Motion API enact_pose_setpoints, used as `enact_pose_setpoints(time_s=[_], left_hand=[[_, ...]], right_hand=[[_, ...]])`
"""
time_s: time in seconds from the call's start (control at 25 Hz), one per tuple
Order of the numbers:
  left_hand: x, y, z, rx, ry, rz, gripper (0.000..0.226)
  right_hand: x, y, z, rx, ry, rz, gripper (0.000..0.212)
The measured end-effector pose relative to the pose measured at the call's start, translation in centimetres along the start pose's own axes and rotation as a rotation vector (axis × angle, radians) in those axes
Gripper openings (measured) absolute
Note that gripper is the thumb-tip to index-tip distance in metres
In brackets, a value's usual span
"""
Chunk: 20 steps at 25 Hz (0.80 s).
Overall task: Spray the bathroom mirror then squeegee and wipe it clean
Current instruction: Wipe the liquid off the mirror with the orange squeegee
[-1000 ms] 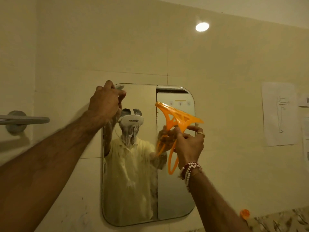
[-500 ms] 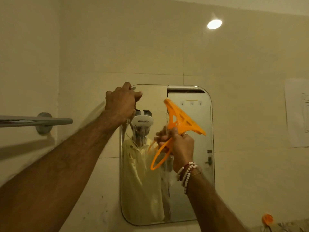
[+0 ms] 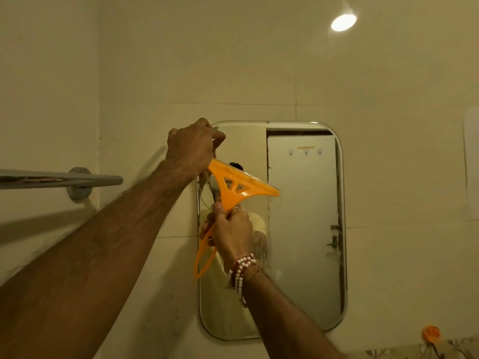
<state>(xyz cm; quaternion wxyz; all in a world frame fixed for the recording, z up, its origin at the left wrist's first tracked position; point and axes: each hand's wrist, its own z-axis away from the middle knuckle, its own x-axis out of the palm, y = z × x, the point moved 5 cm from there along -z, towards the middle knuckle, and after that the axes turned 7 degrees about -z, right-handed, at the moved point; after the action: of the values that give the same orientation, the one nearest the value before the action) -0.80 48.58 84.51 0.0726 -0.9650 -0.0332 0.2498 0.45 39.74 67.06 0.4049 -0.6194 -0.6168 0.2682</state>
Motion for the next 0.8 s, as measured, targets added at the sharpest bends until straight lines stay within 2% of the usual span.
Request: enact_pose_setpoints(time_s=[0.12,0.24,0.4,0.6,0.8], left_hand=[[0.6,0.1,0.0,-0.032,0.034,0.051,0.046],[1.0,0.5,0.5,-0.035,0.106,0.026,0.037],[1.6,0.6,1.2,-0.005,0.068,-0.051,0.046],[1.0,1.5,2.3,0.016,-0.016,-0.099,0.057],[1.7,1.8,4.7,0.025,-0.025,-0.075,0.049]], right_hand=[[-1.2,1.5,0.1,-0.063,0.013,0.167,0.036],[-2.1,3.8,1.5,-0.127,-0.044,0.355,0.039],[-3.2,5.4,3.1,-0.164,-0.145,0.499,0.039],[-6.8,2.2,1.0,-0.349,-0.091,0.805,0.041],[-10.3,-1.1,-0.9,-0.435,-0.141,0.991,0.036]])
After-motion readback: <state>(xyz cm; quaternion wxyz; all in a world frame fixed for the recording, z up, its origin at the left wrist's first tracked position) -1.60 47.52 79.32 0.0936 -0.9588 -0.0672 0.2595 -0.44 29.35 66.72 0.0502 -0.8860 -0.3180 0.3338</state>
